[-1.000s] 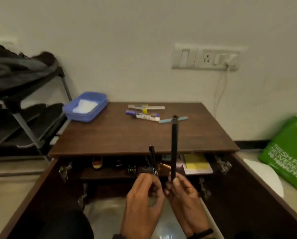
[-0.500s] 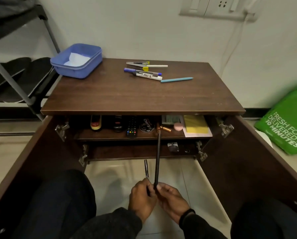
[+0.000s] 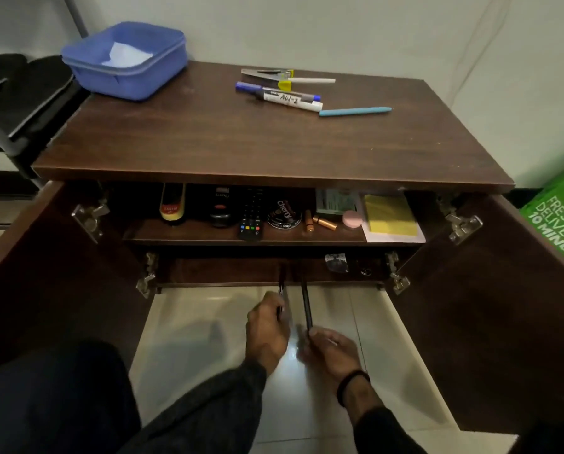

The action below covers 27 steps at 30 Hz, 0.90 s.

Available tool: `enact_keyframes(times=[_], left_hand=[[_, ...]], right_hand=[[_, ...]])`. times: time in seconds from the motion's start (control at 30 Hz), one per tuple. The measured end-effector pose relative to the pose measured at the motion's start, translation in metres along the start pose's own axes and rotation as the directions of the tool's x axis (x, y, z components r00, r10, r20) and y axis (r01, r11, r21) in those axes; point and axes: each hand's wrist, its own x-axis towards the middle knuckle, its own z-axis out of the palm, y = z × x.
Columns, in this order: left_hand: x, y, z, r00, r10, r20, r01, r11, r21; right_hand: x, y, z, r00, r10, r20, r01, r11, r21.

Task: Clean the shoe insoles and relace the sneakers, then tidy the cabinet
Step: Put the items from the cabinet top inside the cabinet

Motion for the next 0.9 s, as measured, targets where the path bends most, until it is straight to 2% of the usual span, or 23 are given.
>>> enact_keyframes(times=[0.1, 0.2, 0.27, 0.37, 0.43, 0.53, 0.63, 0.67, 0.7, 0.77, 0.8, 0.83, 0.9], left_hand=[[0.051, 0.012, 0.010, 0.997, -0.080, -0.005, 0.080, 0.993, -0.089], [0.087, 0.022, 0.022, 0.995, -0.089, -0.052, 0.083, 0.990, -0.114], [0.101, 0.031, 0.027, 0.989, -0.128, -0.080, 0.118, 0.986, -0.119], [0.113, 0.036, 0.035, 0.981, -0.185, -0.050, 0.175, 0.973, -0.153], [0.116, 0.037, 0.037, 0.983, -0.183, -0.021, 0.177, 0.972, -0.153], [0.116, 0.043, 0.029, 0.987, -0.160, 0.020, 0.161, 0.984, -0.082], [0.111, 0.051, 0.012, 0.974, -0.140, 0.179, 0.117, 0.984, 0.132], [0.107, 0.055, 0.006, 0.962, -0.115, 0.248, 0.051, 0.966, 0.252], [0.105, 0.062, -0.002, 0.948, -0.086, 0.308, -0.036, 0.928, 0.370], [0.093, 0.081, -0.019, 0.895, -0.056, 0.442, -0.235, 0.783, 0.575], [0.085, 0.093, -0.028, 0.858, -0.059, 0.510, -0.329, 0.700, 0.634], [0.076, 0.103, -0.036, 0.819, -0.070, 0.569, -0.406, 0.631, 0.662], [0.058, 0.126, -0.061, 0.758, -0.077, 0.648, -0.507, 0.555, 0.660]], right_hand=[[0.035, -0.029, 0.015, 0.983, -0.125, -0.135, 0.120, 0.992, -0.044], [0.072, -0.047, 0.033, 0.936, -0.258, -0.240, 0.223, 0.961, -0.163], [0.086, -0.057, 0.045, 0.900, -0.337, -0.276, 0.259, 0.924, -0.281], [0.104, -0.068, 0.056, 0.854, -0.425, -0.299, 0.322, 0.884, -0.338], [0.109, -0.072, 0.060, 0.837, -0.446, -0.317, 0.312, 0.864, -0.394], [0.104, -0.076, 0.062, 0.813, -0.478, -0.332, 0.316, 0.841, -0.439], [0.099, -0.072, 0.056, 0.821, -0.520, -0.235, 0.318, 0.758, -0.570], [0.093, -0.072, 0.053, 0.830, -0.539, -0.145, 0.330, 0.683, -0.652], [0.085, -0.076, 0.051, 0.825, -0.565, -0.003, 0.376, 0.553, -0.743], [0.064, -0.091, 0.048, 0.742, -0.566, 0.359, 0.503, 0.115, -0.857], [0.049, -0.102, 0.048, 0.698, -0.525, 0.487, 0.536, -0.069, -0.842], [0.034, -0.112, 0.047, 0.655, -0.491, 0.574, 0.565, -0.186, -0.804], [-0.001, -0.137, 0.041, 0.583, -0.439, 0.683, 0.617, -0.308, -0.724]])
